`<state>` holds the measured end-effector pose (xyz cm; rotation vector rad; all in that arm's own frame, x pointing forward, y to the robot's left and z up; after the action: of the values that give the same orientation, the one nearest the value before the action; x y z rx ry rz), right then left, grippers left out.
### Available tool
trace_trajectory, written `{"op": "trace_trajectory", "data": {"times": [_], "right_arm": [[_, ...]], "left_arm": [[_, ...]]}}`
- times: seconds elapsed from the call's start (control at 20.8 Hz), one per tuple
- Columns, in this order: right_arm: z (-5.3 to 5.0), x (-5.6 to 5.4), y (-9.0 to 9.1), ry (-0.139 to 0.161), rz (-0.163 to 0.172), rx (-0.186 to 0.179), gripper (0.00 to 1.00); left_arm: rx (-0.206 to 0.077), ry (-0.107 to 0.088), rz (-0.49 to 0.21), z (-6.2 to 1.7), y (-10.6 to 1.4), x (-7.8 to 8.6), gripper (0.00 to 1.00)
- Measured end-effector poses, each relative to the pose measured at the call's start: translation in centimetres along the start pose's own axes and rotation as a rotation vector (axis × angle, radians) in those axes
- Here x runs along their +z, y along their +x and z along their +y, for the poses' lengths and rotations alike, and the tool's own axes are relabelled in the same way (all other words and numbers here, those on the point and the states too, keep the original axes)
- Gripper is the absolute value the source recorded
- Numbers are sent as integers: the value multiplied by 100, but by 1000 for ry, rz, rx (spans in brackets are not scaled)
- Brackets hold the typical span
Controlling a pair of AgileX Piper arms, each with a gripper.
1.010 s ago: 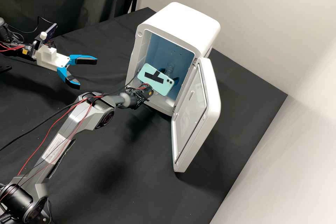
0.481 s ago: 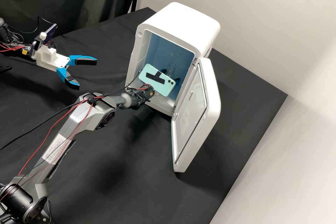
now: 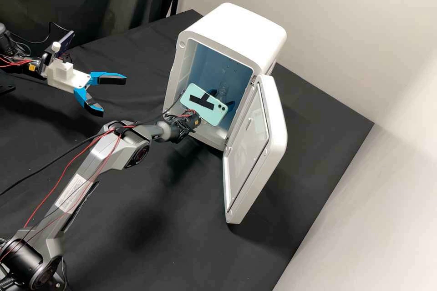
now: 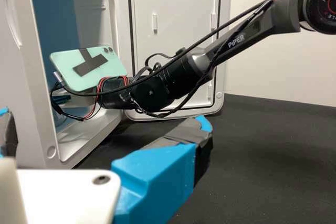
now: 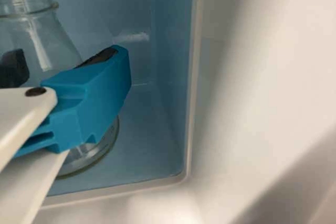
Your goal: Place the flask in the incubator
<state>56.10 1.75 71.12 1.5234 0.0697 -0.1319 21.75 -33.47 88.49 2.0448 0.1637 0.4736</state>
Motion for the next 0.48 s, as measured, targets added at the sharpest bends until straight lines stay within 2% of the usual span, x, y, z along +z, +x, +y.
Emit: {"op": "trace_trajectory", "data": {"times": [0.48], "right_arm": [[-12,11,2,0,-2,-2,0]], "left_arm": [[1,0,4,2,-1,-9,100]]}}
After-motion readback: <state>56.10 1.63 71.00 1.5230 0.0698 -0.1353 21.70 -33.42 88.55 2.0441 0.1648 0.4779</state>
